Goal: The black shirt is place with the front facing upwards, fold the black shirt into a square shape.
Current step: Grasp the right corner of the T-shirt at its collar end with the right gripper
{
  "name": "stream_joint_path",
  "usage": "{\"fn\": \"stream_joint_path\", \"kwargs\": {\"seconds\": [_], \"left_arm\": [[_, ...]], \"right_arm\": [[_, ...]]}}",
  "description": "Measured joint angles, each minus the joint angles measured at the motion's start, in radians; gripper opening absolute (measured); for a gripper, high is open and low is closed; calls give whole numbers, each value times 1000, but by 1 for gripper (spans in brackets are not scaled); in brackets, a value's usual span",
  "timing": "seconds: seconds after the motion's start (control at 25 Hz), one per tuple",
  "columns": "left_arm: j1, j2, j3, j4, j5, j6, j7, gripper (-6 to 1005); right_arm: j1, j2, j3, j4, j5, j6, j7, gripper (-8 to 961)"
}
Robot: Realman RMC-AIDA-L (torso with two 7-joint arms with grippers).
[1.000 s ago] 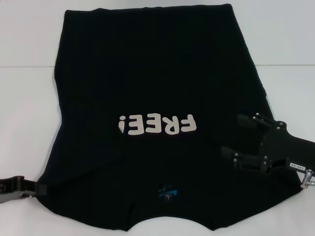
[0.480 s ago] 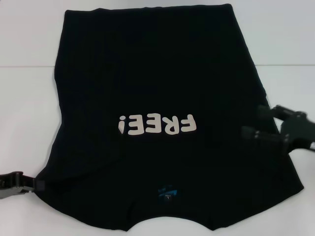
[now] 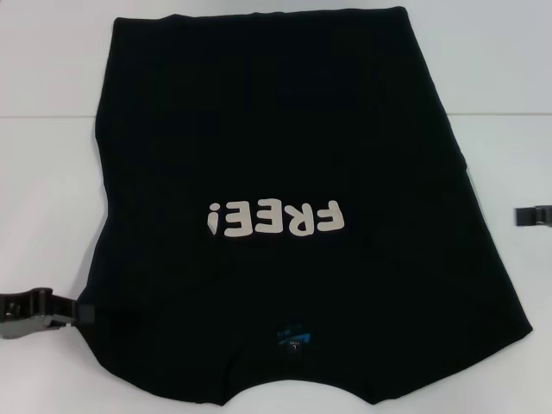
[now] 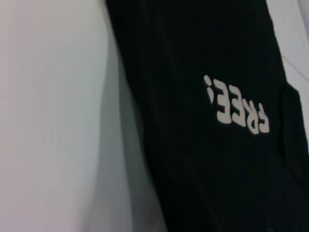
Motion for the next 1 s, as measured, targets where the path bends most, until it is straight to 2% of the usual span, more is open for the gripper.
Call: {"fn": "stream_joint_path", "kwargs": {"seconds": [0.04,0.12,0.24,0.4,0.8,1.0], "left_arm": [[-2,0,0,-1,-3,2,0,35],[-5,0,0,-2,-4,2,0,36],[-9,2,0,-3,-4,3,0,36],[-13,2,0,-5,-4,4,0,36],[-18,-3,0,-7,-4,4,-3,35],[-18,-4,0,-8,-4,2,-3,35]], "right_arm": [[11,-11,9,-7,-43,-15,59,910],[29,-19,46,-29,-146,-45,169,907],[53,-21,94,-41,-265,-89,250,903],[71,-14,96,-22,-384,-114,268,897],[93,11,93,83,-405,-97,221,884],[110,16,86,126,-408,-72,210,877]]}}
